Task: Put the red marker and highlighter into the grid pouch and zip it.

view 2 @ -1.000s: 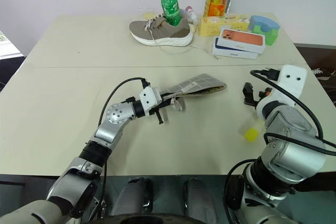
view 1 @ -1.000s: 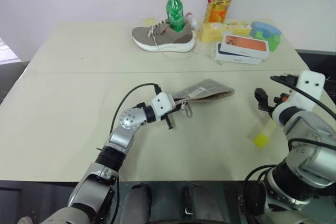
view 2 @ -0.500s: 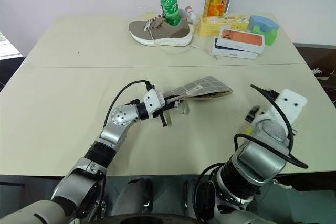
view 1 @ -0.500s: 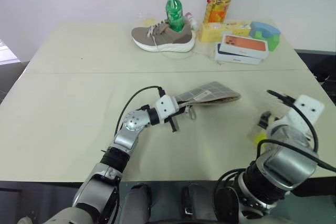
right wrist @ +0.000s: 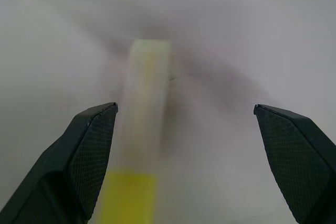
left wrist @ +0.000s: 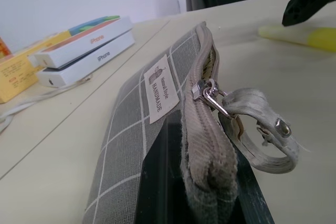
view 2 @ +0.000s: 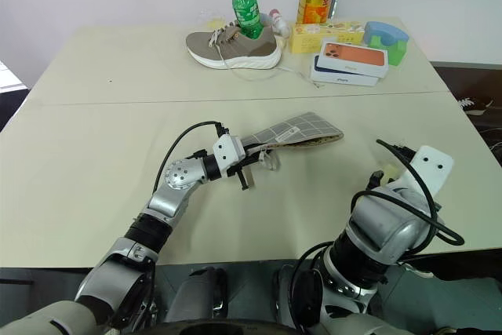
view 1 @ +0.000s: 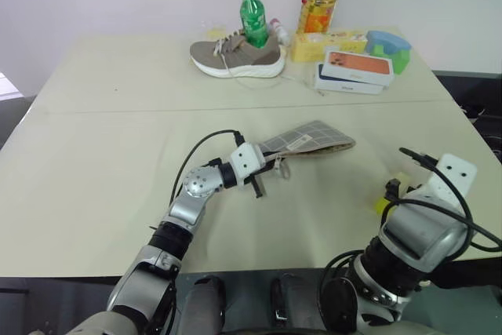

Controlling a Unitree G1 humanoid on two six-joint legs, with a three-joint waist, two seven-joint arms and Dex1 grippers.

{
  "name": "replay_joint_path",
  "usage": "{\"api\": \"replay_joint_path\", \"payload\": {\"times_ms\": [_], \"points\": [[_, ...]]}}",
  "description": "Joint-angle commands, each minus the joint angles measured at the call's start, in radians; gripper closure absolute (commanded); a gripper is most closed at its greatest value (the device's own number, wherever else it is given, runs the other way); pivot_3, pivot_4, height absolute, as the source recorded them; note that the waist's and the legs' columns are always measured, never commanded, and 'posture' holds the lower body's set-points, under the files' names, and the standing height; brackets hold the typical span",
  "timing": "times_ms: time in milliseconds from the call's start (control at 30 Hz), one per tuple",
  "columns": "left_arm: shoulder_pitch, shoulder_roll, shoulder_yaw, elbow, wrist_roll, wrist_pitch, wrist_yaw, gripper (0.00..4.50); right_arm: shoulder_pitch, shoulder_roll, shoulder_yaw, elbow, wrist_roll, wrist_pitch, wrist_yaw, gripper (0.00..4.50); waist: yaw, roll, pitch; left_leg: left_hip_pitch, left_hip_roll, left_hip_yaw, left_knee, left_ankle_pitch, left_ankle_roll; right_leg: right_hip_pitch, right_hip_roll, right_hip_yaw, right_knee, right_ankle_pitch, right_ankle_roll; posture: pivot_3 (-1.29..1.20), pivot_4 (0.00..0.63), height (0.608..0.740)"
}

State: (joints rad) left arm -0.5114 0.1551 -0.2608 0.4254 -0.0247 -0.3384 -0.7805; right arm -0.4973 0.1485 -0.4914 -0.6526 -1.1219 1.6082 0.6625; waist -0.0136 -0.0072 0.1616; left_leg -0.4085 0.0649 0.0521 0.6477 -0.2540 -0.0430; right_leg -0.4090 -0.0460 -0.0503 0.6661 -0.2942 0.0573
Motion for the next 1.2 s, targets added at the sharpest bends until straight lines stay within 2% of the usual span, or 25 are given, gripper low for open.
{"api": "replay_joint_path", "payload": {"times_ms": [33, 300, 600, 700, 867, 900, 1033, 1100, 1200], "points": [[-0.004, 0.0, 0.005, -0.034, -0.004, -0.011, 0.009, 4.5, -0.131, 0.136, -0.037, 0.03, -0.113, 0.006, 0.123, 0.17, 0.0, 0.0, 0.0, 0.0, 0.0, 0.0, 0.0, 0.0, 0.0, 0.0, 0.0, 0.0, 0.0, 0.0, 0.0, 0.0, 0.15, 0.74], [-0.003, 0.0, 0.004, -0.038, -0.004, -0.01, 0.012, 4.5, -0.26, 0.219, -0.192, 0.152, -0.389, 0.006, 0.415, 0.17, 0.0, 0.0, 0.0, 0.0, 0.0, 0.0, 0.0, 0.0, 0.0, 0.0, 0.0, 0.0, 0.0, 0.0, 0.0, 0.0, 0.15, 0.74], [-0.001, 0.0, 0.002, -0.041, -0.005, -0.009, 0.011, 4.5, -0.192, 0.188, -0.186, 0.292, -0.594, -0.017, 0.778, 0.17, -0.001, 0.001, 0.0, 0.0, 0.0, 0.0, 0.0, 0.0, 0.0, 0.0, 0.0, 0.0, 0.0, 0.0, 0.0, 0.0, 0.15, 0.74], [-0.002, 0.001, 0.003, -0.041, -0.005, -0.008, 0.012, 4.5, -0.214, 0.201, -0.251, 0.322, -0.71, -0.099, 0.924, 0.97, 0.0, 0.001, 0.0, 0.0, 0.0, 0.0, 0.0, 0.0, 0.0, 0.0, 0.0, 0.0, 0.0, 0.0, 0.0, 0.0, 0.15, 0.74], [-0.002, 0.006, 0.008, -0.044, -0.005, -0.006, 0.015, 4.5, -0.289, 0.231, -0.37, 0.337, -0.809, -0.19, 0.952, 3.54, 0.0, 0.001, 0.0, 0.0, -0.001, 0.0, 0.0, 0.0, 0.0, 0.0, 0.0, -0.001, 0.0, 0.0, 0.0, 0.0, 0.15, 0.74], [-0.001, 0.007, 0.008, -0.044, -0.005, -0.006, 0.015, 4.5, -0.304, 0.236, -0.39, 0.337, -0.821, -0.205, 0.952, 3.65, 0.0, 0.001, 0.0, 0.0, -0.001, 0.0, 0.0, 0.0, 0.0, 0.0, 0.0, -0.001, 0.0, 0.0, 0.0, 0.0, 0.15, 0.74], [0.002, 0.011, 0.008, -0.046, -0.006, -0.006, 0.018, 4.5, -0.345, 0.231, -0.437, 0.339, -0.85, -0.255, 0.952, 3.65, -0.001, 0.001, 0.0, 0.0, -0.001, 0.0, 0.0, 0.0, 0.0, 0.0, 0.0, -0.001, 0.0, 0.0, 0.0, 0.0, 0.15, 0.74], [-0.009, 0.018, 0.03, -0.034, -0.012, 0.001, 0.037, 4.5, -0.271, 0.115, -0.264, 0.264, -0.637, -0.376, 0.916, 3.65, -0.006, 0.002, 0.001, 0.0, 0.0, 0.0, 0.0, 0.0, 0.0, 0.0, 0.0, -0.001, 0.0, 0.0, 0.0, 0.0, 0.15, 0.74], [-0.03, 0.032, 0.065, -0.016, -0.026, 0.013, 0.06, 4.5, -0.075, -0.024, -0.01, 0.125, -0.318, -0.73, 0.773, 3.65, -0.011, 0.004, 0.002, 0.002, -0.002, -0.001, -0.001, 0.0, 0.0, 0.0, 0.001, 0.003, 0.002, 0.0, 0.0, 0.0, 0.15, 0.74]]}}
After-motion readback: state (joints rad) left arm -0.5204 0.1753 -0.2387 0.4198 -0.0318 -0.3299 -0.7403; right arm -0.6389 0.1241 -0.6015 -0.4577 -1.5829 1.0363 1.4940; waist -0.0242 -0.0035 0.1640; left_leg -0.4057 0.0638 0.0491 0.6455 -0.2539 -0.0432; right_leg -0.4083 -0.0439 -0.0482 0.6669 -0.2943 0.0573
